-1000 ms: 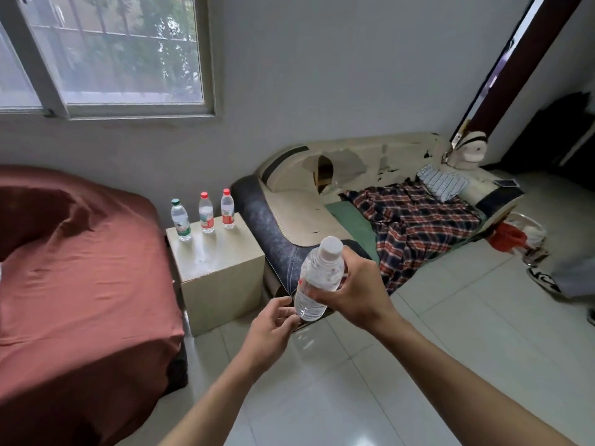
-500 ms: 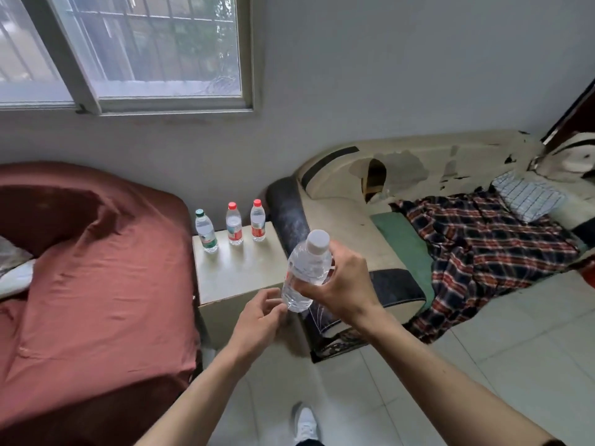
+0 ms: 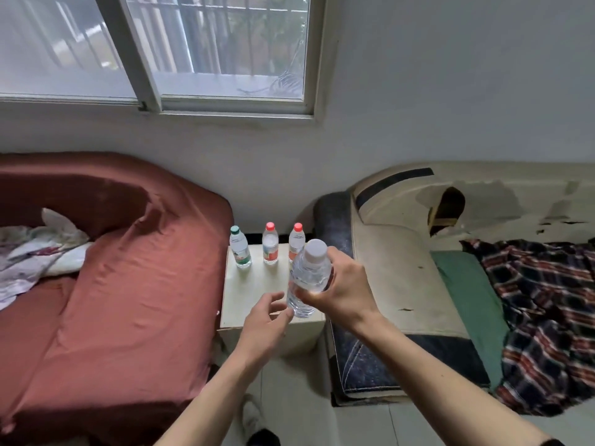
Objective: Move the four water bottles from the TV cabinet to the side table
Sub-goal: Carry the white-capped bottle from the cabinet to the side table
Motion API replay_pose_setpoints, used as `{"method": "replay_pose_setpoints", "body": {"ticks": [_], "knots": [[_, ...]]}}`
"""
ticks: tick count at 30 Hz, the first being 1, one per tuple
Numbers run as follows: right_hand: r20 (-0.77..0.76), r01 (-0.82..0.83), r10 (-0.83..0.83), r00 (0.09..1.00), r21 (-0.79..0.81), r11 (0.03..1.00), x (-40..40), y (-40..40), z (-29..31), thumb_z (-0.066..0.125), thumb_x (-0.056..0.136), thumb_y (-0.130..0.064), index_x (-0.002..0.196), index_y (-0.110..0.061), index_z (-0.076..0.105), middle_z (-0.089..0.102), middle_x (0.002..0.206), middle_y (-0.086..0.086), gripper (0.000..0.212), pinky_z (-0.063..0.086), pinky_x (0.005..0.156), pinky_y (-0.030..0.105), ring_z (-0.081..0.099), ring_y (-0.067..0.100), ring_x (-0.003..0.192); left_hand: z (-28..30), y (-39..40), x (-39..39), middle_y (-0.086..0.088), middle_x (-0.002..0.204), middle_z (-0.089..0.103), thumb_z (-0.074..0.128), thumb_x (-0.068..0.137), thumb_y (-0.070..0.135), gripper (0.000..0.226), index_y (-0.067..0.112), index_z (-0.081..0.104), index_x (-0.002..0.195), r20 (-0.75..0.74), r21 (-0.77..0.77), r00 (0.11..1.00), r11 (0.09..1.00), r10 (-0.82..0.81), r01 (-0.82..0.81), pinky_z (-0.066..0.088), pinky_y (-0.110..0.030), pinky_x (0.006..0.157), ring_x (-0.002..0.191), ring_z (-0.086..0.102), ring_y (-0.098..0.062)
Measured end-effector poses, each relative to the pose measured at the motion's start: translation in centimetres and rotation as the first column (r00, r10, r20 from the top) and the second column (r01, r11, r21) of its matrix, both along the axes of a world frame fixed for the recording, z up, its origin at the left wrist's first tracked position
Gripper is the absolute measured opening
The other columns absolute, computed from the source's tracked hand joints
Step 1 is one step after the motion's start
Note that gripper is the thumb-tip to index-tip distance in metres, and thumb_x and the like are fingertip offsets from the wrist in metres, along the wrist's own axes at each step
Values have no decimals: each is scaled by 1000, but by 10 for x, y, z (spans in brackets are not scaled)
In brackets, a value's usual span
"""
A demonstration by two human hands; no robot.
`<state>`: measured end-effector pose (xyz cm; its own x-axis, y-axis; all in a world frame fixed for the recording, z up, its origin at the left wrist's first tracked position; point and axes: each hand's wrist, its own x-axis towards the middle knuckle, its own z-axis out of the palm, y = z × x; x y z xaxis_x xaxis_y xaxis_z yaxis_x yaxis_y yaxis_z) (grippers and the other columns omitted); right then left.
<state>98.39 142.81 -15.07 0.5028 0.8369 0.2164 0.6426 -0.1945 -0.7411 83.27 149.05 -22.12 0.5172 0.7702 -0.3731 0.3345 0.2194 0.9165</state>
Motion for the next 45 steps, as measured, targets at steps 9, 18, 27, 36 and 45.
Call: {"method": "replay_pose_setpoints", "body": {"ticks": [9,18,27,36,45], "knots": [[3,11,-11,1000,-124,992,25,113,-30,82,62,-56,99,-27,62,68,90,-8,50,57,71,34,66,9,79,-33,105,27,6,108,66,60,93,17,28,29,54,118,-8,-113,1000,994,11,-12,56,-34,77,98,65,-19],[-25,9,-13,1000,-167,986,52,183,-40,85,65,-49,105,-26,63,67,93,-8,51,49,65,10,65,4,81,-46,179,55,2,108,66,60,93,14,30,24,54,121,-30,-146,999,989,12,-16,55,-39,78,94,64,-19],[-53,2,-13,999,-193,981,93,226,-72,79,62,-57,103,-34,58,65,95,-12,51,60,74,32,66,9,87,-58,216,90,1,109,66,59,94,11,26,37,55,99,-33,-165,999,985,40,-45,53,-37,78,104,64,-21],[-122,-32,8,993,-200,979,109,247,-119,83,65,-44,95,-40,53,58,89,-20,43,56,92,37,60,5,86,-114,235,111,-3,106,68,61,92,10,27,35,58,104,-92,-190,995,980,33,-50,55,-42,80,96,65,-18],[-151,6,-46,987,-257,967,112,255,-200,86,62,-31,95,-28,63,61,88,-12,41,51,70,28,60,9,83,-186,251,118,2,120,63,63,71,41,57,29,54,126,-121,-332,992,943,-36,-6,50,-28,77,101,63,-9]]}}
